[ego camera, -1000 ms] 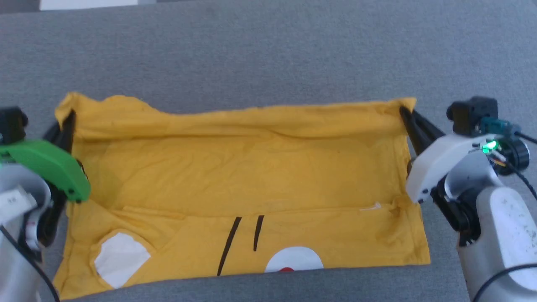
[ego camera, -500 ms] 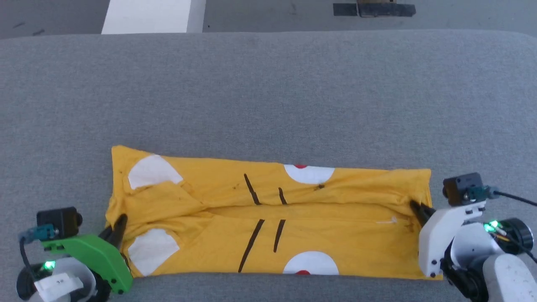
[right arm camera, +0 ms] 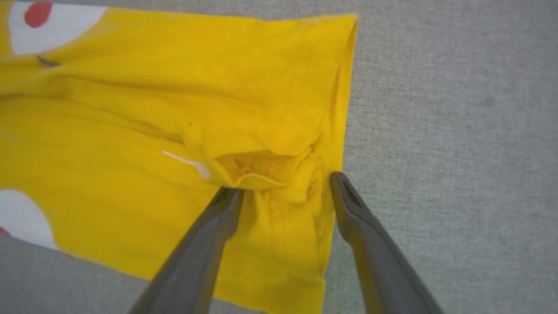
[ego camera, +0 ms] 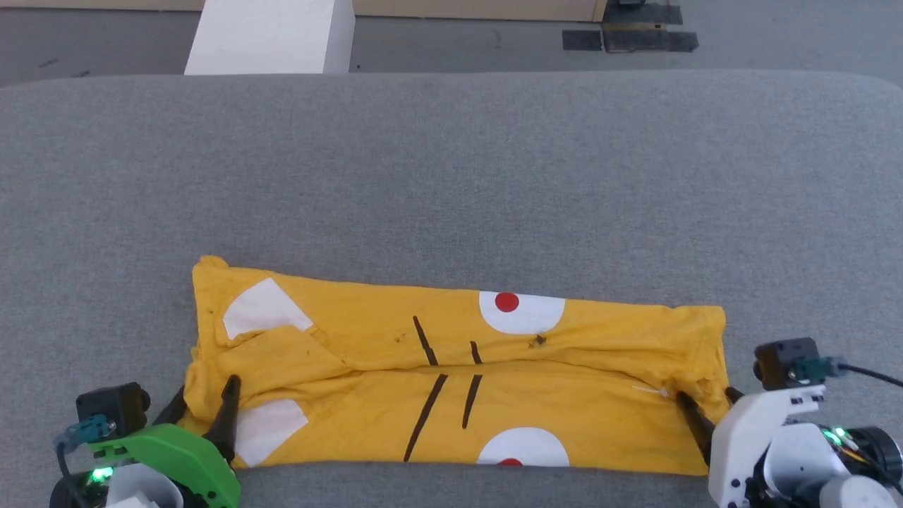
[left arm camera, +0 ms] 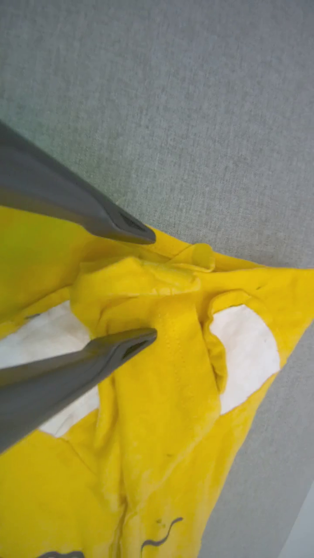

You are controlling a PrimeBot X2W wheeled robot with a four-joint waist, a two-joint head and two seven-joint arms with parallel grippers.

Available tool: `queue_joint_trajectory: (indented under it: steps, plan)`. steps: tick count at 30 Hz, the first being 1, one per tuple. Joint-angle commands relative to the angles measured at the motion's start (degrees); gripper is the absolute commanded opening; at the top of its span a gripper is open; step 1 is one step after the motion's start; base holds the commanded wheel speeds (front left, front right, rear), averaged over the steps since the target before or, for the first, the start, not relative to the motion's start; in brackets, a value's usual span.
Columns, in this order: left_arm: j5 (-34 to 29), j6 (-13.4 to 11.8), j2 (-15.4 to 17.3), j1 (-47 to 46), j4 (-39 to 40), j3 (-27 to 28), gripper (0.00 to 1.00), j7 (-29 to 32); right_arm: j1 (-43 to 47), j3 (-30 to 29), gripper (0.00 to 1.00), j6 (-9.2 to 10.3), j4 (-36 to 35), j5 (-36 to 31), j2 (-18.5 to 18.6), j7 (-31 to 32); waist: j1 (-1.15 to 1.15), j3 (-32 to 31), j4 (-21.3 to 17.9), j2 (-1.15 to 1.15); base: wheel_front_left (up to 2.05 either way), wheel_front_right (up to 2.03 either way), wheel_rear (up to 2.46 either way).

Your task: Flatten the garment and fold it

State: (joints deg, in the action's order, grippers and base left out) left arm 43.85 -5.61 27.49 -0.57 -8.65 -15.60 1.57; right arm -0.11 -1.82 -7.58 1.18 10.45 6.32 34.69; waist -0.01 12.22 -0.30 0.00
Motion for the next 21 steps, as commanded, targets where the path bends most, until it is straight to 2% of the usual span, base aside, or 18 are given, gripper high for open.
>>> queue_joint_trajectory:
  steps: [1, 7, 13, 18, 21]
  plan:
    - [-2.5, -0.4, -1.3, 0.1, 1.1, 0.1, 1.0, -5.1, 2.9, -2.0, 1.0, 0.09, -3.4, 0.9, -1.8, -3.2, 0.01, -1.4, 0.3, 0.0, 0.0, 0.0, 0.0]
    - [-8.0, -0.4, -2.9, -2.8, 1.3, -0.2, 1.0, -14.4, 4.4, -4.3, 1.0, 0.09, -7.2, 1.7, -3.3, -13.4, 0.01, -2.4, 0.6, 0.0, 0.0, 0.0, 0.0]
    - [-14.7, -0.1, -4.8, -7.5, 0.7, 0.9, 1.0, -16.5, 3.9, -6.6, 1.0, 0.09, -4.4, 6.0, -3.4, -20.9, 0.01, -3.1, 0.7, 0.0, 0.0, 0.0, 0.0]
    - [-19.9, 0.3, -7.2, -10.2, 0.9, 3.0, 1.0, -16.5, 1.8, -7.6, 1.0, 0.09, 1.3, 10.5, -3.4, -20.9, 0.01, -3.4, 0.1, 0.0, 0.0, 0.0, 0.0]
    - [-22.2, 1.0, -8.7, -11.1, 0.6, 4.5, 1.0, -16.5, -0.6, -7.5, 1.0, 0.09, 5.2, 10.1, -3.4, -19.3, 0.01, -3.6, -0.1, 0.0, 0.0, 0.0, 0.0]
